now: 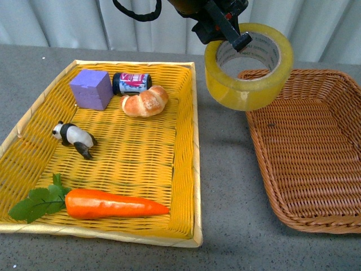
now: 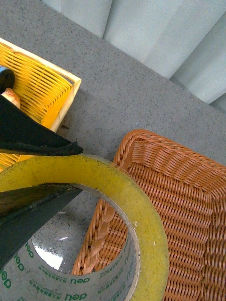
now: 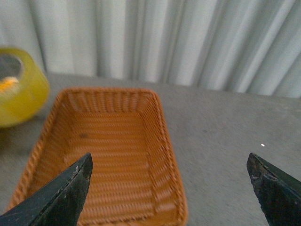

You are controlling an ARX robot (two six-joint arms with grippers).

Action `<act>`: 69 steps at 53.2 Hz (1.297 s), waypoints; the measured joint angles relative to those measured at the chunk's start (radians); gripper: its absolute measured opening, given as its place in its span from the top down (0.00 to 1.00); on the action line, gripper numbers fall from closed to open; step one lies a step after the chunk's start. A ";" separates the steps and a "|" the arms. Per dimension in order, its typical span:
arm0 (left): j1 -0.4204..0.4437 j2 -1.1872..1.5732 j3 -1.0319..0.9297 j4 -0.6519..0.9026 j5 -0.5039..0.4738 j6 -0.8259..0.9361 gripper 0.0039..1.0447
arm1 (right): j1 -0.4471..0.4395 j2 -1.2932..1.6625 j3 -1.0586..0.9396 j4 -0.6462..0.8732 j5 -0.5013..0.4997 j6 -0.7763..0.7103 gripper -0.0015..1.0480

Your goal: Move tape to another basket

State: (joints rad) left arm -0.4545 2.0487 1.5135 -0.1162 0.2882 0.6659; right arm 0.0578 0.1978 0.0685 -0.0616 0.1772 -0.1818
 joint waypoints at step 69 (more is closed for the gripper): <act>0.000 0.000 0.000 0.000 0.000 0.000 0.87 | 0.186 1.457 0.798 0.277 -0.182 0.258 0.09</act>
State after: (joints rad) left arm -0.4545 2.0487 1.5135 -0.1162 0.2886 0.6659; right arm 0.2436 1.6550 0.8669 0.2153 -0.0051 0.0765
